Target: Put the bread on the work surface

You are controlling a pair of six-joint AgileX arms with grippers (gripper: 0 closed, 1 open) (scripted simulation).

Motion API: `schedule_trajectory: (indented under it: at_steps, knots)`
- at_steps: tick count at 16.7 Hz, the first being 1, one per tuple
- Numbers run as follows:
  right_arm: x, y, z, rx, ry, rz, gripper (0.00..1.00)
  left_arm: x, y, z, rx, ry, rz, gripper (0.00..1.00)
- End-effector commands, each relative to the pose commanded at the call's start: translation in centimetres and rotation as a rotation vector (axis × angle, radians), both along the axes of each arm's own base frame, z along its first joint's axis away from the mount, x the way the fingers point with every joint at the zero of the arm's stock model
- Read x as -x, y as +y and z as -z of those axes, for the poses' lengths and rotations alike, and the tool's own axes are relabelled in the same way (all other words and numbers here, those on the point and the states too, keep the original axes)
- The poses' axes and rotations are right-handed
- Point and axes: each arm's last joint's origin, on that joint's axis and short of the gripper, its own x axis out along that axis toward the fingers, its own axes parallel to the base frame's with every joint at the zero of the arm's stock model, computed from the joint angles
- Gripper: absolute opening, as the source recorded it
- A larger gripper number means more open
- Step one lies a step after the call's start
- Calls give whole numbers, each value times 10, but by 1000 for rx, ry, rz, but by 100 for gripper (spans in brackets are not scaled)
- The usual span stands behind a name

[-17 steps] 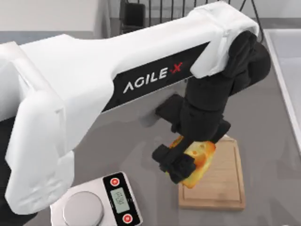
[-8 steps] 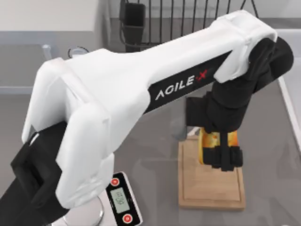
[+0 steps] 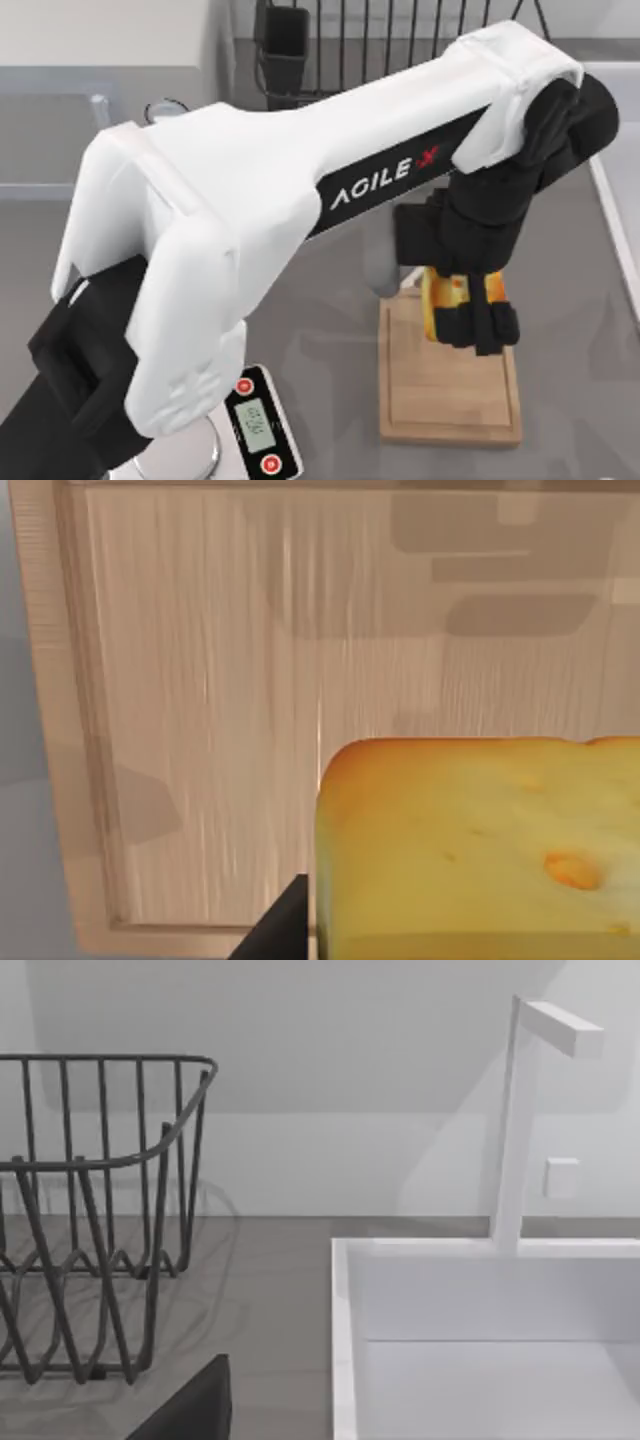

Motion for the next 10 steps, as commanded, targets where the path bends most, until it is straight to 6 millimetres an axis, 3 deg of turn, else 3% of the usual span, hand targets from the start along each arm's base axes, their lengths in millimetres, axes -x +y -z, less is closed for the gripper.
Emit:
schedule_trajectory:
  at_steps: [10]
  knots:
    - [0,0,0,0,0,0,100,0,-1,27,3,1,5,0]
